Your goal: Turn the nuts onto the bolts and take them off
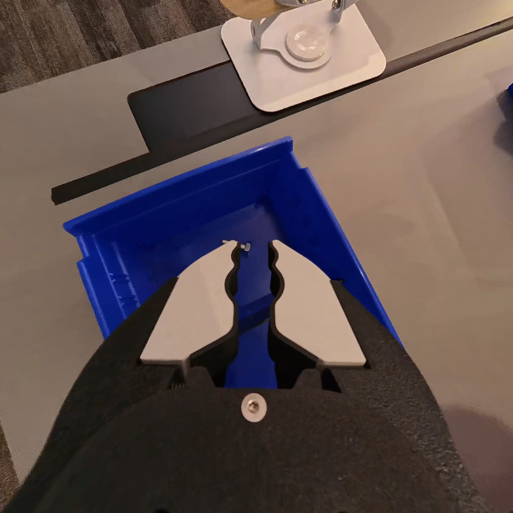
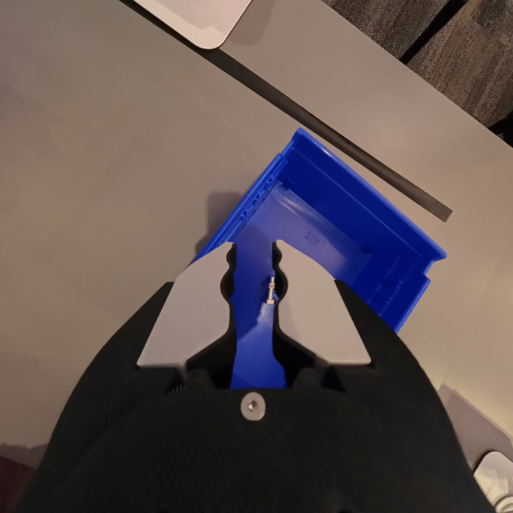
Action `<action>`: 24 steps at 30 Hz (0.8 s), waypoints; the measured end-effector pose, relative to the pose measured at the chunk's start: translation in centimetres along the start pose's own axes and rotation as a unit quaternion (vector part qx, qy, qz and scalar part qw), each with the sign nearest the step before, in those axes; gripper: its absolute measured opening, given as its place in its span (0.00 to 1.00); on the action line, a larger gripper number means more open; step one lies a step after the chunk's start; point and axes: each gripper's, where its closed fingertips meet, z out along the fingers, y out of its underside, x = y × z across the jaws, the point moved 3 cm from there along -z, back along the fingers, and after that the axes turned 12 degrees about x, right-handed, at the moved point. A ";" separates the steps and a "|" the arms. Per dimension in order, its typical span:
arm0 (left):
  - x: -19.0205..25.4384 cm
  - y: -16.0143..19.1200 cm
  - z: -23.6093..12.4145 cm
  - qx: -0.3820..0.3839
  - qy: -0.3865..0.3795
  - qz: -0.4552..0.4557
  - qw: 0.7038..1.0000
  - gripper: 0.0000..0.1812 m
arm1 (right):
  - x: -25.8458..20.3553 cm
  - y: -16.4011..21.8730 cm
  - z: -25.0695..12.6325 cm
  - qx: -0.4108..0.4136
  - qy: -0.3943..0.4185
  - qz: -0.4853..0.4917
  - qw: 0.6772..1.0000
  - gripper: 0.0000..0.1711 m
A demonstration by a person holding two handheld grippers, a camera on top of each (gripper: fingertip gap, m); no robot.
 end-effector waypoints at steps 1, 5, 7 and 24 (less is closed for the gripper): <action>-0.1 -0.2 -0.2 0.006 -0.005 0.004 1.000 0.10 | 0.0 0.0 0.0 -0.001 0.001 0.000 1.000 0.15; 0.8 -1.5 -2.1 0.045 0.007 0.014 0.999 0.10 | -0.2 -0.1 0.0 -0.001 0.000 -0.003 1.000 0.15; 2.5 -2.2 -3.9 0.070 0.043 0.021 0.996 0.10 | -0.9 0.0 0.0 0.000 -0.021 -0.009 1.000 0.15; 4.0 11.3 -3.4 -0.155 0.086 0.110 0.978 0.13 | -2.7 -0.9 -1.8 0.040 -0.079 -0.048 0.995 0.16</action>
